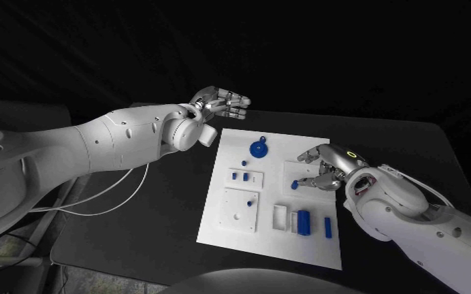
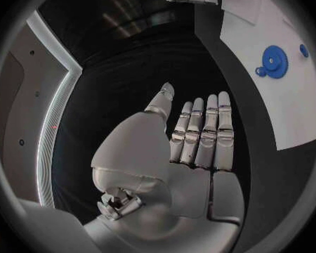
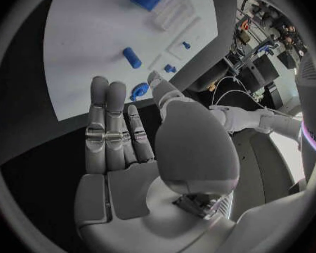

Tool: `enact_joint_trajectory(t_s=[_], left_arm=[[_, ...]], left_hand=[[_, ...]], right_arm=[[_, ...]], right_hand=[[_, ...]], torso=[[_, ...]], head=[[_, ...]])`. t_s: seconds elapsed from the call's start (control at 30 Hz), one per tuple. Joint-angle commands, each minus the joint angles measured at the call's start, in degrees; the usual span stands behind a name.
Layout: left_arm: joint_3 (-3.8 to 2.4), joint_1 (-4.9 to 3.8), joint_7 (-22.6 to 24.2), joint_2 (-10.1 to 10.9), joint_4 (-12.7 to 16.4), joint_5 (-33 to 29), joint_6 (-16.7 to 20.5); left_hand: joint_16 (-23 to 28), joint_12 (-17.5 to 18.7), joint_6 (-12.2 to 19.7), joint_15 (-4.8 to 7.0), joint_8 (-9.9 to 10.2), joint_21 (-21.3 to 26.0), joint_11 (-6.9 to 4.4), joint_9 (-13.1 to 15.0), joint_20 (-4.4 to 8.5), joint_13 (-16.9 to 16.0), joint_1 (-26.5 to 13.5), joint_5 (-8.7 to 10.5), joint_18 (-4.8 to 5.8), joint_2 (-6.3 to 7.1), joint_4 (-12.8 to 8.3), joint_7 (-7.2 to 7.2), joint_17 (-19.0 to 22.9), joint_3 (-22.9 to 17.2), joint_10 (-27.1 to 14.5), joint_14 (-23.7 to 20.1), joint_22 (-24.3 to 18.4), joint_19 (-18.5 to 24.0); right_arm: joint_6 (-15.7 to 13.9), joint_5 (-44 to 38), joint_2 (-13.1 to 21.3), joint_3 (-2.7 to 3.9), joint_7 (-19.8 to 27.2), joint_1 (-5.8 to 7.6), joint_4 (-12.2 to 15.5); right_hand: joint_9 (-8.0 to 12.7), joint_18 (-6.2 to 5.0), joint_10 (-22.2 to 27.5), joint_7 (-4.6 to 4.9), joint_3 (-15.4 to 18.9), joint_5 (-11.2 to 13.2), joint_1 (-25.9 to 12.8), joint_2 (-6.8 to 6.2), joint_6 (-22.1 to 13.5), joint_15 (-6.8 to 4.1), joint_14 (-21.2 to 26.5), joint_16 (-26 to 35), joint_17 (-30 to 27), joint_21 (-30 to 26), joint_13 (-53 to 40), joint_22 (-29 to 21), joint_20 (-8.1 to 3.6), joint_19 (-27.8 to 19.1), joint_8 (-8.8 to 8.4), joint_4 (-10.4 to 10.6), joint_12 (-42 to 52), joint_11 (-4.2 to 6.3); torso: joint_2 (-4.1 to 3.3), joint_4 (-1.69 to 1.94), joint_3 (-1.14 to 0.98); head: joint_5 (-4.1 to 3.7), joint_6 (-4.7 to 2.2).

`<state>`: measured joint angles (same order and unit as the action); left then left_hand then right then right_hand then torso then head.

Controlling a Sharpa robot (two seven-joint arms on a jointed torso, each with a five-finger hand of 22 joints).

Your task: Assemble the parts on the task board

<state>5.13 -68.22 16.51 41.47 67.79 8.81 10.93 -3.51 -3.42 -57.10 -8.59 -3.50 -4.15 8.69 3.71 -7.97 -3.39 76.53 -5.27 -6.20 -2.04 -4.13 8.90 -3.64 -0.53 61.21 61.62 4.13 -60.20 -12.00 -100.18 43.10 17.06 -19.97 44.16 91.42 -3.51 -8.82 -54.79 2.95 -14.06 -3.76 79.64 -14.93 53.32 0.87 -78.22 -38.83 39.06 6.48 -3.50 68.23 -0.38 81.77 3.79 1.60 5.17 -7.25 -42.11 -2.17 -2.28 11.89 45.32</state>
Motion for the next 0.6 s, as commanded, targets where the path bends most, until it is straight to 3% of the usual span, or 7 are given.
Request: enact_joint_trajectory(t_s=[0.03,0.2,0.33,0.6], left_arm=[[-0.03,-0.05,0.4,-0.1,0.0,0.3,-1.2],[-0.02,-0.05,0.4,-0.1,0.0,0.3,-1.3],[-0.02,-0.05,0.4,-0.1,0.0,0.3,-1.3],[-0.02,-0.05,0.3,-0.1,0.0,0.3,-1.4]], left_hand=[[0.0,0.0,0.2,-0.08,-0.2,0.2,0.02,0.1,-0.15,0.0,-0.2,0.15,0.65,0.03,0.4,0.03,0.0,0.1,-0.3,-0.2,-0.1,0.3],[0.0,0.0,0.2,-0.08,-0.2,0.2,0.02,0.1,-0.15,0.0,-0.2,0.15,0.65,0.03,0.4,0.03,0.0,0.1,-0.3,-0.2,-0.1,0.3],[0.0,0.0,0.2,-0.08,-0.2,0.2,0.02,0.1,-0.15,0.0,-0.2,0.15,0.65,0.03,0.4,0.03,0.0,0.1,-0.3,-0.2,-0.1,0.3],[0.0,0.0,0.2,-0.08,-0.2,0.2,0.02,0.1,-0.15,0.0,-0.2,0.15,0.65,0.03,0.4,0.03,0.0,0.1,-0.3,-0.2,-0.1,0.3]], right_arm=[[4.8,-1.6,-0.5,-0.25,-0.9,0.05,-0.8],[6.0,-2.0,-1.3,-1.21,-0.7,0.07,-1.7],[5.8,-2.5,-2.0,-1.82,-0.5,0.07,-2.4],[5.0,-3.5,-3.8,-3.15,0.1,0.08,-4.1]], right_hand=[[0.1,-0.03,-1.1,-0.04,-0.3,0.5,-0.1,0.38,-0.3,-0.31,0.1,-0.6,-0.4,-0.4,0.1,0.2,-0.24,0.6,-0.35,-0.7,0.4,0.30],[0.0,0.47,-4.5,0.15,-0.9,0.5,-1.4,2.06,0.4,-1.07,-0.4,-1.0,-1.0,-0.4,0.1,1.3,-0.97,1.1,-0.33,-4.2,0.0,1.29],[-0.1,0.47,-6.6,0.58,-2.0,0.8,-1.0,2.97,2.0,-1.41,-0.6,-1.2,-1.0,-0.3,0.1,1.7,-1.20,1.4,-0.18,-5.2,0.5,1.81],[-0.2,1.14,-12.9,1.86,-8.0,1.0,-2.5,4.20,6.2,-2.47,-1.2,-1.5,-0.5,0.5,0.1,3.4,-2.30,1.7,-0.10,-7.2,-0.5,3.20]], torso=[[-0.08,0.13,-0.01],[-0.13,0.19,-0.01],[-0.12,0.14,0.03],[-0.10,0.15,0.01]], head=[[-0.05,0.08],[-0.10,0.15],[-0.12,0.19],[-0.15,0.39]])
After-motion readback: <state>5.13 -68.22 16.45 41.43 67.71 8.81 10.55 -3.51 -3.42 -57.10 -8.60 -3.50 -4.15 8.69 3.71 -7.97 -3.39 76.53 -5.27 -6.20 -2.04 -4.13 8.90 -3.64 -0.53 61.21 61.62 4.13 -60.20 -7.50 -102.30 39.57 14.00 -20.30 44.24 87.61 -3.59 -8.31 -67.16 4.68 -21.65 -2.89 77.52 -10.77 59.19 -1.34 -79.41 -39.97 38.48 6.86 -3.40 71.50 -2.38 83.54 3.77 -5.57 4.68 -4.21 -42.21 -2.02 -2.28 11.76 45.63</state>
